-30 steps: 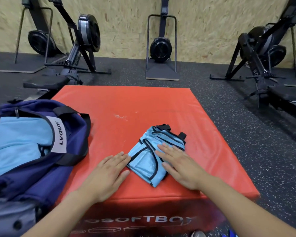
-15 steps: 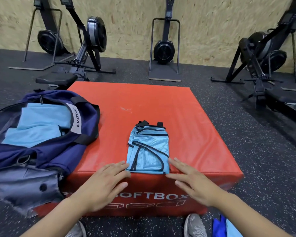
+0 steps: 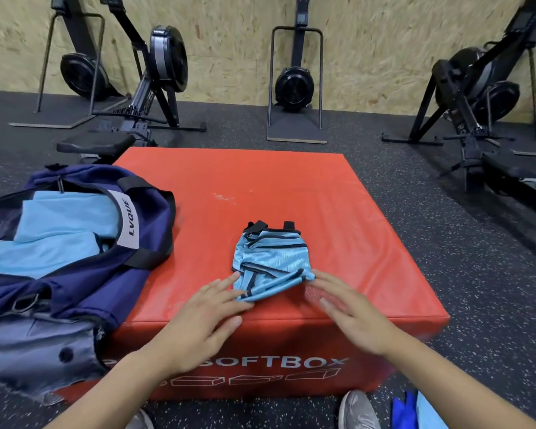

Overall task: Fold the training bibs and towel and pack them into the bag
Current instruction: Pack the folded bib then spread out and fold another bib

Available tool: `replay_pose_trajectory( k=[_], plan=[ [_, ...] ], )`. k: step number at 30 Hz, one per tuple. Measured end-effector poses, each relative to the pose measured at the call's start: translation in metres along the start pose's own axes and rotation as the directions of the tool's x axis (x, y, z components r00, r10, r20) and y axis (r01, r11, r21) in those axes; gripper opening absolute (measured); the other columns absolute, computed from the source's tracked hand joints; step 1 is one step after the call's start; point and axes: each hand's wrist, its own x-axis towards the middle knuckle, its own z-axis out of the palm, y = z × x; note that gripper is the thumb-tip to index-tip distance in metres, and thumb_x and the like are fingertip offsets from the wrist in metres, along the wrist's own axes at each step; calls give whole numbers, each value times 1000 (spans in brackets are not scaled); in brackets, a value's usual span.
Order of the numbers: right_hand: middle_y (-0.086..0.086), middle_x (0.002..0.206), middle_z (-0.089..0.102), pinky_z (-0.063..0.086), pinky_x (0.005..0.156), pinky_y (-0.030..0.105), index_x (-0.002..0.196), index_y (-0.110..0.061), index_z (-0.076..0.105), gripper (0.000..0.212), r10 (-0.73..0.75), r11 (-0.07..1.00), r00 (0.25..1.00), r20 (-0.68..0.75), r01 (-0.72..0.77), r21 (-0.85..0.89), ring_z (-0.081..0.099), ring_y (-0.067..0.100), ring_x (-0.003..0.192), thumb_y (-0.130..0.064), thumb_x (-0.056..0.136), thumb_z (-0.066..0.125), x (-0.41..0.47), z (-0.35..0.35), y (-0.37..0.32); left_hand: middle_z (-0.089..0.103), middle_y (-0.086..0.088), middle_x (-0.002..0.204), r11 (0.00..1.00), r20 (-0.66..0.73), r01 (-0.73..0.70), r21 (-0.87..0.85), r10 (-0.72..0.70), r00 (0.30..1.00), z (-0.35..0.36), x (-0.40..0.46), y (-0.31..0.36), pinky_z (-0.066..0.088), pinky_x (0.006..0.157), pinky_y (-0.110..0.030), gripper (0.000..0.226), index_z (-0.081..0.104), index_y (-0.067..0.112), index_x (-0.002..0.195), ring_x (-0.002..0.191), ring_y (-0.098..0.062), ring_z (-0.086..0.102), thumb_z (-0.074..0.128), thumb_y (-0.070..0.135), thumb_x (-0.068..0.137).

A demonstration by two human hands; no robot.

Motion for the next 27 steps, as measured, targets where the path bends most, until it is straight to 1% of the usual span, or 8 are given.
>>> replay_pose_trajectory(
  k=[2, 5, 9, 14, 17, 19, 24, 27],
  plan=[
    [-13, 143, 53, 26, 119, 24, 131, -25, 61, 36, 38, 994, 997, -72, -30, 102, 43, 7, 139, -9, 99, 56, 8, -5, -5, 51, 20, 142, 987, -84, 55, -150, -68, 994, -4, 12, 1, 21, 120, -24, 31, 63, 38, 130, 144, 4, 28, 55, 36, 100],
    [-7, 125, 65, 41, 107, 23, 119, -22, 68, 31, 94, 970, 982, -162, -54, 236, 59, 9, 121, -3, 95, 64, 21, -10, -13, 60, 17, 127, 939, -154, 51, -339, -109, 982, -15, 29, 4, 38, 106, -20, 34, 65, 32, 126, 125, -6, 54, 63, 18, 95],
    [7, 109, 71, 53, 84, 24, 110, -18, 72, 27, 279, 879, 932, -231, -151, 453, 63, 3, 89, -1, 90, 70, 41, -7, -17, 60, 16, 123, 883, -203, 92, -459, -206, 957, -14, 53, -7, 44, 94, -18, 49, 65, 32, 126, 113, -13, 60, 64, -1, 90],
    [-5, 104, 73, 52, 76, 17, 106, -21, 73, 32, 387, 841, 888, -248, -229, 490, 61, 3, 82, 5, 88, 68, 66, -3, -3, 64, 14, 125, 796, -206, 179, -578, -355, 912, 4, 79, -22, 46, 84, -16, 53, 66, 41, 115, 109, -12, 64, 59, -6, 91],
    [-4, 101, 74, 49, 75, 14, 101, -21, 76, 30, 453, 806, 865, -218, -292, 515, 60, 4, 81, 4, 88, 67, 76, -1, 4, 64, 16, 119, 818, -240, 204, -538, -380, 893, 12, 89, -27, 48, 86, -24, 47, 67, 38, 107, 113, -6, 58, 56, -5, 93],
    [-3, 85, 70, 45, 69, 15, 97, -23, 78, 29, 492, 787, 848, -196, -337, 517, 57, 6, 75, 3, 88, 67, 81, 1, 10, 58, 15, 117, 834, -250, 238, -499, -401, 882, 18, 92, -29, 45, 89, -26, 40, 69, 38, 102, 112, -6, 55, 57, 0, 94],
    [-2, 66, 43, 29, 55, 23, 89, -28, 80, 29, 533, 794, 827, -178, -416, 443, 40, 13, 64, -2, 85, 68, 91, 3, 15, 43, 8, 120, 847, -223, 368, -384, -472, 853, 33, 92, -37, 36, 108, -40, 24, 66, 53, 105, 119, -18, 45, 62, 32, 95],
    [-19, 71, 59, 41, 62, 15, 89, -30, 81, 27, 527, 808, 834, -163, -432, 401, 54, 1, 65, -5, 83, 71, 93, 5, 11, 45, 9, 135, 843, -110, 448, -298, -497, 861, 38, 89, -36, 22, 118, -43, 26, 59, 66, 107, 141, -20, 31, 56, 42, 98]
  ],
)
